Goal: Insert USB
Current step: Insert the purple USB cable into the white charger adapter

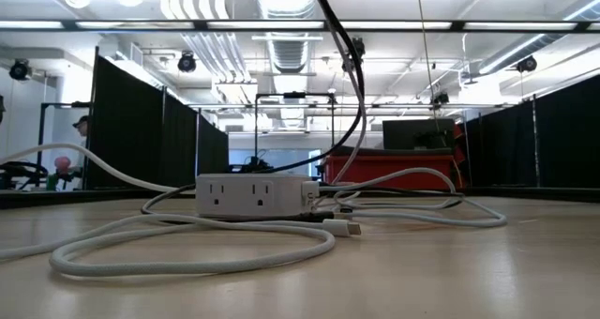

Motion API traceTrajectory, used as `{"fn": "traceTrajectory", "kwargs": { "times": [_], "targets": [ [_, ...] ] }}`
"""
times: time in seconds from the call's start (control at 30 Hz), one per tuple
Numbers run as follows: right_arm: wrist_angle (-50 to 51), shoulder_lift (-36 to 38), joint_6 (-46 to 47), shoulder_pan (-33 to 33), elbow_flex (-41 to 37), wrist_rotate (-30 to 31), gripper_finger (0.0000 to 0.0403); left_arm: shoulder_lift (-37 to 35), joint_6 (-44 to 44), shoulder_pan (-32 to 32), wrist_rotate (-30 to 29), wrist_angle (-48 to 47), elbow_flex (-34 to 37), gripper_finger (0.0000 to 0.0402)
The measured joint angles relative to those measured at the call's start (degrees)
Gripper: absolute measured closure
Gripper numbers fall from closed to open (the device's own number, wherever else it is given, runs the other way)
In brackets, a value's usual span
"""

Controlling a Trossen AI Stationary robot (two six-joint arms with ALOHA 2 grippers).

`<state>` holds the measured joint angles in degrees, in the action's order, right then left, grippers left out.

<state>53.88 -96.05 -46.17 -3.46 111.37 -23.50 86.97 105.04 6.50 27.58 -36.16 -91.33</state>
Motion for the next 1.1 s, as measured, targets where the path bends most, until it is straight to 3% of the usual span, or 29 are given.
{"fn": "traceTrajectory", "kwargs": {
  "times": [0.23, 0.63, 0.93, 1.1],
  "targets": [
    [-0.5, -0.5, -0.6, 0.3, 0.0, -2.4, 0.0279, 0.9, 2.3, 0.1, 4.3, 1.1, 0.0, 0.0402],
    [-0.6, -0.5, 0.3, 0.5, 0.0, -2.2, 0.0279, 0.9, 2.1, 0.2, 4.5, 1.4, 0.0, 0.0402],
    [2.0, -0.2, 1.8, 0.3, 0.0, 5.0, 0.0279, 0.7, -1.5, 0.4, 1.0, 0.4, 0.1, 0.0402],
    [1.2, -0.2, 1.9, 0.6, 0.0, 5.0, 0.0279, 0.7, -2.9, 0.5, 1.1, 0.1, 0.1, 0.0402]
  ]
}}
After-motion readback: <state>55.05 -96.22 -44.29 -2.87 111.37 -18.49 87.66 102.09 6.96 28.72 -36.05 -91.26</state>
